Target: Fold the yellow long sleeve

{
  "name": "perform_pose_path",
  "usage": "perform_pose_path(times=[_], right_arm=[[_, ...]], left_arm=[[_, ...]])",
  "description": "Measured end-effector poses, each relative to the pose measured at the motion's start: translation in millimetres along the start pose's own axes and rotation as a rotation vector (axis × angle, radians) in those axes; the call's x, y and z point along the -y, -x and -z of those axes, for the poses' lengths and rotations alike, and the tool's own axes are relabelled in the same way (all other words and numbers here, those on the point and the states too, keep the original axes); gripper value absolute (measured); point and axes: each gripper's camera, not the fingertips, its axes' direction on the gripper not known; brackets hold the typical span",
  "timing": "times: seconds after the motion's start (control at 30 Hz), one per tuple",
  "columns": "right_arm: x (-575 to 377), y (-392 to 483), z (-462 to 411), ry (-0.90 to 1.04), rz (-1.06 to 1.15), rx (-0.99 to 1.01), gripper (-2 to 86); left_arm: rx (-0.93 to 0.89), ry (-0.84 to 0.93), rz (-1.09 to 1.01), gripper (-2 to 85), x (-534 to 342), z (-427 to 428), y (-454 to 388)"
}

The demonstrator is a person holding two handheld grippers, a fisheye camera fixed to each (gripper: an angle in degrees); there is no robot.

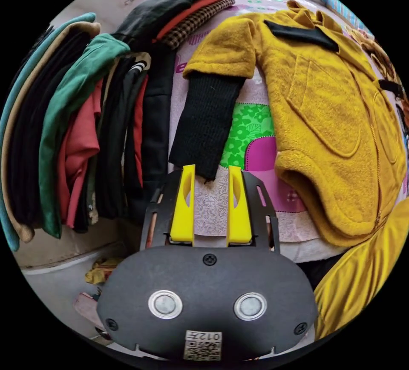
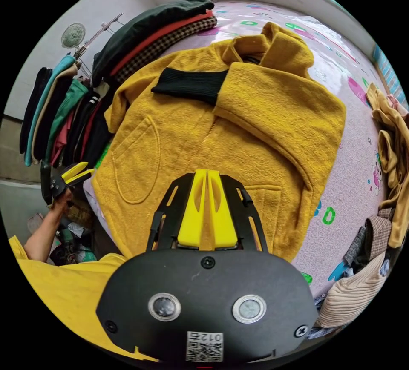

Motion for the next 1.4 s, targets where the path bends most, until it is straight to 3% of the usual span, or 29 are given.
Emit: perform_pose_path(times=[0.17, 0.27, 0.33, 0.4, 0.53, 0.67, 0.8, 0.9, 1.0, 1.17, 1.33, 1.4], right_arm=[[0, 34, 1, 0.022, 0.059, 0.043, 0.3], [5, 58, 2, 0.019, 0.107, 0.077, 0.4], [12, 83, 9, -0.004, 0.176, 0.108, 0.6], [18, 105, 20, -0.043, 0.254, 0.146, 1.0], [31, 152, 68, -0.192, 0.419, 0.181, 4.4], [43, 172, 126, -0.374, 0.480, 0.190, 10.7], [57, 179, 173, -0.513, 0.527, -0.018, 13.0], [64, 164, 195, -0.557, 0.527, -0.057, 7.5], [73, 119, 210, -0.526, 0.390, 0.042, 3.7], [55, -18, 204, -0.515, -0.168, 0.465, 1.2], [6, -99, 189, -0.544, -0.420, 0.568, 0.1], [-6, -115, 186, -0.542, -0.453, 0.578, 0.1]], left_arm=[[-0.040, 0.048, -0.022, 4.2, 5, 5, 33], [-0.403, 0.097, 0.056, 2.4, 16, 17, 85], [-0.780, -0.035, 0.130, 1.8, 27, 48, 133], [-1.029, -0.171, 0.190, 1.5, 38, 77, 168], [-1.287, -0.335, 0.170, 1.3, 83, 143, 219], [-1.323, -0.361, 0.122, 1.2, 133, 193, 233], [-1.196, -0.266, -0.207, 1.3, 197, 249, 195], [-1.025, -0.199, -0.433, 1.3, 229, 281, 154], [-0.916, -0.269, -0.479, 1.3, 241, 307, 142], [-1.052, -0.451, -0.338, 1.1, 235, 282, 164], [-0.904, -0.216, 0.009, 1.0, 219, 118, 123], [-0.932, -0.132, 0.128, 0.9, 213, 66, 110]])
